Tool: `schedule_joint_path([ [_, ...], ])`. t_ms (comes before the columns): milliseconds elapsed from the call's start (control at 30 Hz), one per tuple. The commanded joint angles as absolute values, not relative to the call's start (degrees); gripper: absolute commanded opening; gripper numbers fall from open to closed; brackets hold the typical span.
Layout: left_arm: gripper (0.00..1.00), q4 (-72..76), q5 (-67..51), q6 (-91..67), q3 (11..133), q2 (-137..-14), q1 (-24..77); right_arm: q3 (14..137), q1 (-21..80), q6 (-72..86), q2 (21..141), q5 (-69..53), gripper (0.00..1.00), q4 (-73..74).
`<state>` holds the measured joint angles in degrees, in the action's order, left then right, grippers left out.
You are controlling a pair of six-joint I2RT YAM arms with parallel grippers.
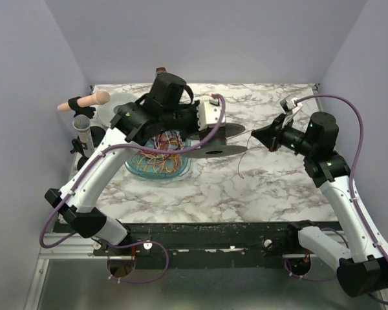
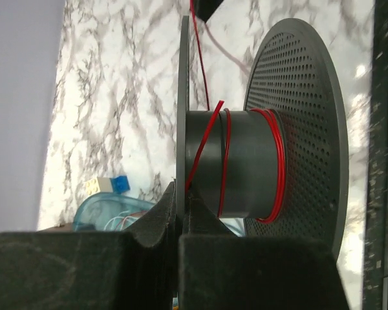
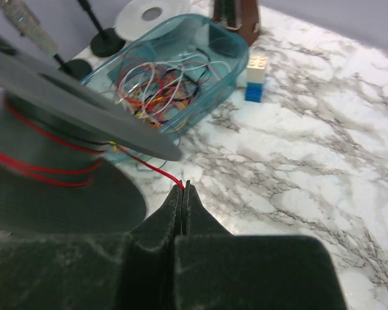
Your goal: Wrap the cables
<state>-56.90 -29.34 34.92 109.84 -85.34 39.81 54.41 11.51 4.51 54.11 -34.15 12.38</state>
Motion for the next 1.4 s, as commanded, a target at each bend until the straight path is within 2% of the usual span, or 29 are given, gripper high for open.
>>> schedule_joint_path([
  [0,0.00,-51.78,-15.58,48.25,103.72,-81.74,43.59,59.76,11.34,-6.23,54.23,-44.62,0.01,29.34],
  [233,0.00,-35.45,5.42,51.77,91.95,-79.11,50.26,67.40,11.34,-5.56,55.02,-55.61,0.01,38.59],
  [300,0.00,-31.05,9.73,52.03,88.52,-78.49,51.59,67.07,11.34,2.41,54.32,-60.44,0.01,32.65],
  [400,0.00,-24.63,14.49,49.85,85.44,-78.13,52.56,63.21,11.69,19.36,52.13,-63.90,0.01,14.48],
  [500,0.00,-21.54,17.22,43.09,86.13,-79.27,52.65,59.77,12.74,32.57,51.06,-60.05,0.01,0.91],
  [667,0.00,-19.25,17.58,28.34,88.94,-81.12,52.56,59.05,20.63,38.24,51.76,-48.71,0.01,-9.04],
  [833,0.00,-22.49,12.93,16.44,95.35,-83.93,52.56,63.37,25.58,34.29,54.67,-38.95,0.01,-2.22],
  [1000,0.00,-19.25,12.23,25.81,95.89,-83.76,52.38,60.91,24.79,27.70,48.53,-31.56,0.01,3.94],
  [1067,0.00,-20.47,10.56,29.26,97.46,-83.50,52.30,61.08,23.39,24.71,46.59,-29.54,0.07,7.98],
  [1200,0.00,-27.40,8.79,28.14,106.14,-85.34,51.24,57.67,21.80,17.16,42.02,-27.86,0.29,9.84],
  [1300,0.00,-33.55,7.04,23.48,115.81,-87.27,50.80,51.17,21.71,9.42,39.29,-28.56,0.54,9.67],
  [1367,0.00,-37.07,5.46,20.67,121.35,-88.33,50.80,46.17,21.71,6.08,37.97,-30.22,0.65,7.14],
])
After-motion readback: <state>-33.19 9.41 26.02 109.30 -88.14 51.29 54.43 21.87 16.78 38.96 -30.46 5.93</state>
